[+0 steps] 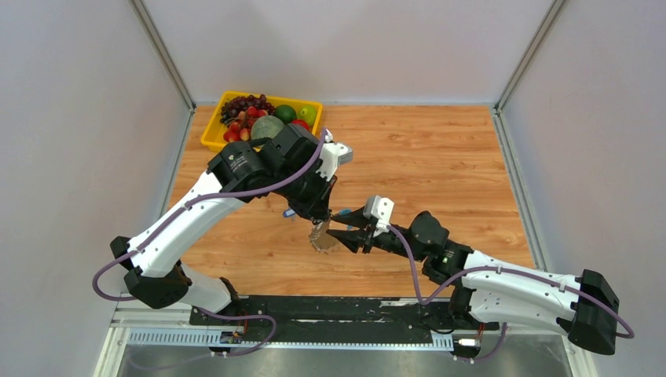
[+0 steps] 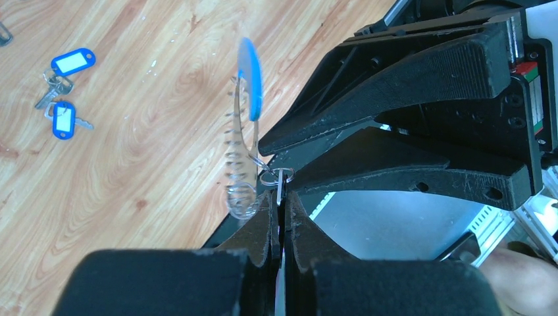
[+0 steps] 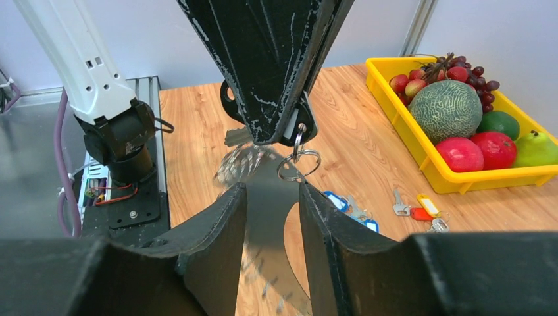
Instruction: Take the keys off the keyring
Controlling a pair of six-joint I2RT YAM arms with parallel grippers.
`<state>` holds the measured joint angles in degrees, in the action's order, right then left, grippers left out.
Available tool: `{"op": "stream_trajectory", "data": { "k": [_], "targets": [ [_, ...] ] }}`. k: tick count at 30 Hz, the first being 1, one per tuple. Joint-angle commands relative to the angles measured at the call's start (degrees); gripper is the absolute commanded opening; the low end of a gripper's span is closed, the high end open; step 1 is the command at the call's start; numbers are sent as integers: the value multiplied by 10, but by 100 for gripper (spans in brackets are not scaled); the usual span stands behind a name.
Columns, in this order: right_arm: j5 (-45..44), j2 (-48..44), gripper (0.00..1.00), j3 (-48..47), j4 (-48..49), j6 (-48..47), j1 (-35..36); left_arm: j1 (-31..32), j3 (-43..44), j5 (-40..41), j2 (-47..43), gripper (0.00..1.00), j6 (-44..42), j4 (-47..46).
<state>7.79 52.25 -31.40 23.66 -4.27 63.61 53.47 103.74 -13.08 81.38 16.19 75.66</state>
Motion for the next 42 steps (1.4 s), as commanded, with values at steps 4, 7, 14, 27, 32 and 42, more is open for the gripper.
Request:
{"op": "stream_trajectory", "data": {
  "k": [4, 7, 14, 27, 32, 42],
  "targets": [
    [-15, -6, 41, -15, 46, -13, 4, -3, 16, -23, -6, 0, 7, -4],
    [-16, -5, 40, -16, 51, -14, 4, -2, 10, -29, -7, 0, 8, -8],
    [-35, 0, 32, -17, 65, -10, 6, -2, 6, -39, -11, 0, 11, -12],
    [-29, 6, 0, -25, 42, -19, 13, -8, -4, -32, -22, 0, 24, -26],
    [-17, -11, 0, -13, 34, -22, 16, -32, -7, -34, -27, 0, 34, -25],
    [6, -23, 0, -16, 3, -28, 17, -86, -37, -61, -40, 0, 30, -42]
  ]
}}
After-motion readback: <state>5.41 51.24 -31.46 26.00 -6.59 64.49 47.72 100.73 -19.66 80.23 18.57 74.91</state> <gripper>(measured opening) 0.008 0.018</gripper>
